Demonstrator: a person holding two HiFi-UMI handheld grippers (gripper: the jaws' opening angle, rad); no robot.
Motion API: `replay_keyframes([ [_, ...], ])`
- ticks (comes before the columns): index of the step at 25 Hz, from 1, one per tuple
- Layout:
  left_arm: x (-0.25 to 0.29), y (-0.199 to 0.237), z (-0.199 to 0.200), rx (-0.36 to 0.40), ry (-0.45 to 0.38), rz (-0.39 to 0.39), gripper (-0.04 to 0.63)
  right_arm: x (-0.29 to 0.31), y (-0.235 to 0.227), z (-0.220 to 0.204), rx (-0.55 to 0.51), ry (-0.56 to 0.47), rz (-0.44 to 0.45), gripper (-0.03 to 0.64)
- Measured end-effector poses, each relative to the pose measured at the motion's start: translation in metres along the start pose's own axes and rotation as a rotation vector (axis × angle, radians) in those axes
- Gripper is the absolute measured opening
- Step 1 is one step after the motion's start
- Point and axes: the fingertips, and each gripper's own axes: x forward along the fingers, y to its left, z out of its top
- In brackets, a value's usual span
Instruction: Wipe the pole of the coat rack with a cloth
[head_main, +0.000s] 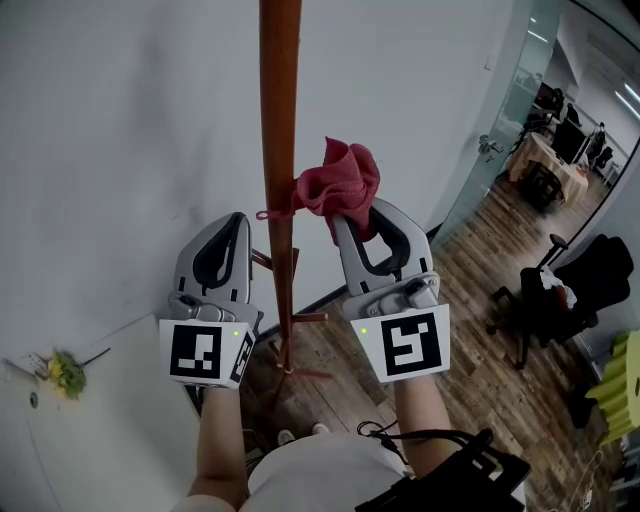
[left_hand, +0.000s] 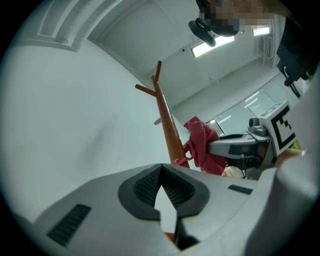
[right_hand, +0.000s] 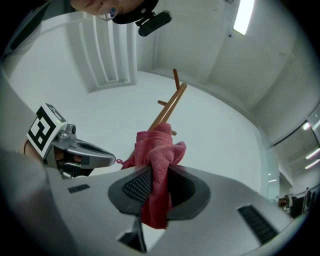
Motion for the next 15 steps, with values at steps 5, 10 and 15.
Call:
replay_keyframes([
  [5,0.000,0.000,-0.001,0.000,0.001,-0.006,0.012,-0.003,-0.006,0.000,0.003,0.006,-0.028,0.080],
  [10,0.000,-0.002,0.001,0.001,-0.001,-0.015,0.012,-0.007,-0.014,0.001,-0.005,0.010,-0.055,0.080],
  [15,0.004,-0.006,-0.002,0.001,0.003,-0.024,0.012,-0.011,-0.025,-0.004,-0.008,0.017,-0.077,0.080],
])
